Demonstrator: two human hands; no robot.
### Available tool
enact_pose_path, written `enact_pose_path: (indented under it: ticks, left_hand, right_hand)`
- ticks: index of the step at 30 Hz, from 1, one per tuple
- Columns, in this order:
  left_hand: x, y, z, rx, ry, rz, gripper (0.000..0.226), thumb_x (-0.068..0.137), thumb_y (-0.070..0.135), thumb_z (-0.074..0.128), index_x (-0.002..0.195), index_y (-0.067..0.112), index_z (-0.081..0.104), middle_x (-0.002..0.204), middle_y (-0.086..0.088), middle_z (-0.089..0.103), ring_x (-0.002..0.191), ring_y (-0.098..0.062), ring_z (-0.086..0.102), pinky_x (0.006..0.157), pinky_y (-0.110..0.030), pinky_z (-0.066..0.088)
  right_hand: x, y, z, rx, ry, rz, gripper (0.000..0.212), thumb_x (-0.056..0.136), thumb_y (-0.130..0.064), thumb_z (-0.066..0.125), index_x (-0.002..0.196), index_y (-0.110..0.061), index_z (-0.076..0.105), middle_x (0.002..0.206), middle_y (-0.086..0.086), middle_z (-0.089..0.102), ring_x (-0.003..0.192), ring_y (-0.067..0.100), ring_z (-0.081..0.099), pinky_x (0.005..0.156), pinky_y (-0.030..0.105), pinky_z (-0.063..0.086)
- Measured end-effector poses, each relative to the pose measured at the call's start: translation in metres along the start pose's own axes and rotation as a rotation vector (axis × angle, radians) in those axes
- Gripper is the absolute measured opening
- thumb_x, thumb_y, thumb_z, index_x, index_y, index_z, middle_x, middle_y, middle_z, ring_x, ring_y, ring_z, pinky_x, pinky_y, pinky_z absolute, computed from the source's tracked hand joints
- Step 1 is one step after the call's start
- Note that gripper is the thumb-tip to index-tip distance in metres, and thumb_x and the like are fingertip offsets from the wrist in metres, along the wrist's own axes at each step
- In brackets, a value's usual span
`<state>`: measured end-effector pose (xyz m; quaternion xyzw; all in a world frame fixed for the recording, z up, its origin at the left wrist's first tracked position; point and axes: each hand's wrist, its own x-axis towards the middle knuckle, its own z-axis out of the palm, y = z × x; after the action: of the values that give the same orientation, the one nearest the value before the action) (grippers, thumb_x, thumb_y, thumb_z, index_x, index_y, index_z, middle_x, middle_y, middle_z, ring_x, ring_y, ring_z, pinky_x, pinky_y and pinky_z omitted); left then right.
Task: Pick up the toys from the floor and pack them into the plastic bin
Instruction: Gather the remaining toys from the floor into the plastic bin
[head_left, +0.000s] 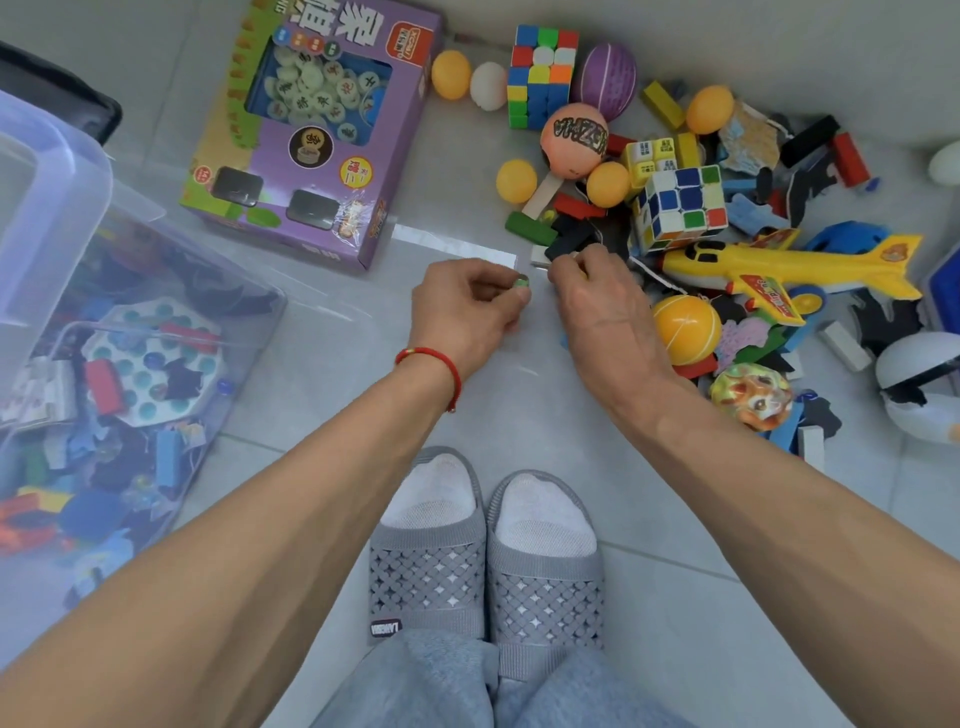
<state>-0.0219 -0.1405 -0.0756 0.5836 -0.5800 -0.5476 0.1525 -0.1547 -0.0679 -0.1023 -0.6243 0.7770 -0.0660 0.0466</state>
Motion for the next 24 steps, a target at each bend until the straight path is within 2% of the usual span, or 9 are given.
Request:
enact_pose_path:
  ticks: [2, 3, 6, 12, 15, 18, 21, 22, 24]
  left_hand:
    - [-0.01, 0.001, -0.007, -0.476, -0.103, -0.192, 0.016, 0.088, 0.002, 0.069, 0.103, -0.004, 0.068, 0.084, -0.016, 0.068, 0.074, -0.025, 0.068, 0.074, -0.03, 0.06]
    - [-0.013, 0.0, -0.011, -0.633, -0.168, -0.252, 0.02, 0.09, -0.001, 0.065, 0.109, -0.008, 0.064, 0.086, -0.017, 0.067, 0.078, -0.027, 0.067, 0.075, -0.03, 0.06]
    - [-0.018, 0.001, -0.02, -0.892, -0.321, -0.382, 0.019, 0.093, 0.001, 0.06, 0.11, -0.006, 0.063, 0.09, -0.017, 0.067, 0.084, -0.024, 0.068, 0.079, -0.029, 0.059]
    - [-0.018, 0.0, -0.022, -0.858, -0.326, -0.504, 0.03, 0.093, 0.021, 0.05, 0.107, -0.001, 0.064, 0.09, -0.019, 0.063, 0.075, -0.026, 0.061, 0.069, -0.03, 0.056]
    - [-0.016, 0.001, -0.017, -0.761, -0.288, -0.533, 0.035, 0.095, 0.032, 0.049, 0.101, 0.001, 0.063, 0.09, -0.019, 0.061, 0.074, -0.027, 0.061, 0.067, -0.034, 0.057]
    - [-0.023, 0.0, -0.011, -0.812, -0.347, -0.581, 0.037, 0.096, 0.037, 0.044, 0.102, 0.005, 0.061, 0.083, -0.012, 0.062, 0.073, -0.024, 0.063, 0.069, -0.035, 0.056]
    - [-0.033, -0.01, -0.006, -0.998, -0.387, -0.712, 0.024, 0.09, 0.036, 0.051, 0.091, 0.013, 0.059, 0.089, -0.005, 0.058, 0.089, -0.019, 0.058, 0.092, -0.03, 0.047]
    - [-0.036, -0.015, -0.006, -1.024, -0.386, -0.737, 0.021, 0.086, 0.033, 0.056, 0.097, 0.015, 0.056, 0.101, -0.005, 0.054, 0.098, -0.02, 0.054, 0.102, -0.028, 0.04]
    - [-0.041, -0.023, -0.005, -1.06, -0.4, -0.78, 0.034, 0.08, 0.026, 0.064, 0.109, 0.018, 0.049, 0.114, -0.004, 0.043, 0.11, -0.02, 0.046, 0.112, -0.032, 0.03]
  right_hand:
    - [0.001, 0.001, -0.003, -0.006, -0.008, 0.009, 0.04, 0.073, 0.015, 0.069, 0.106, -0.004, 0.057, 0.103, 0.018, 0.052, 0.087, 0.034, 0.052, 0.063, 0.038, 0.038]
    - [0.001, 0.002, -0.004, -0.009, -0.005, 0.015, 0.041, 0.071, 0.015, 0.07, 0.106, -0.004, 0.057, 0.104, 0.018, 0.053, 0.089, 0.035, 0.052, 0.065, 0.04, 0.039]
    - [0.002, 0.005, -0.009, -0.039, -0.021, 0.044, 0.042, 0.069, 0.012, 0.073, 0.105, -0.003, 0.058, 0.099, 0.021, 0.058, 0.088, 0.038, 0.053, 0.068, 0.043, 0.041]
    - [0.011, 0.005, -0.013, -0.068, -0.05, 0.006, 0.034, 0.074, 0.008, 0.074, 0.102, -0.004, 0.06, 0.089, 0.018, 0.06, 0.08, 0.038, 0.057, 0.06, 0.04, 0.043]
    - [0.006, -0.01, -0.035, 0.276, -0.004, 0.117, 0.02, 0.092, -0.018, 0.066, 0.11, -0.011, 0.064, 0.098, 0.01, 0.067, 0.087, 0.029, 0.063, 0.072, 0.041, 0.051]
    - [-0.01, -0.043, -0.063, 0.611, -0.061, 0.234, 0.019, 0.097, -0.026, 0.059, 0.114, -0.02, 0.065, 0.107, -0.003, 0.069, 0.098, 0.013, 0.062, 0.082, 0.028, 0.047]
    - [-0.035, -0.075, -0.069, 0.678, -0.148, 0.206, 0.018, 0.094, -0.021, 0.057, 0.111, -0.022, 0.061, 0.106, -0.003, 0.061, 0.1, 0.013, 0.057, 0.085, 0.03, 0.045]
    - [-0.042, -0.081, -0.069, 0.678, -0.161, 0.205, 0.018, 0.093, -0.02, 0.057, 0.11, -0.02, 0.06, 0.105, -0.002, 0.058, 0.099, 0.015, 0.055, 0.085, 0.034, 0.046]
    - [-0.053, -0.087, -0.069, 0.678, -0.182, 0.199, 0.02, 0.089, -0.019, 0.056, 0.108, -0.016, 0.059, 0.105, -0.001, 0.055, 0.097, 0.018, 0.054, 0.083, 0.039, 0.048]
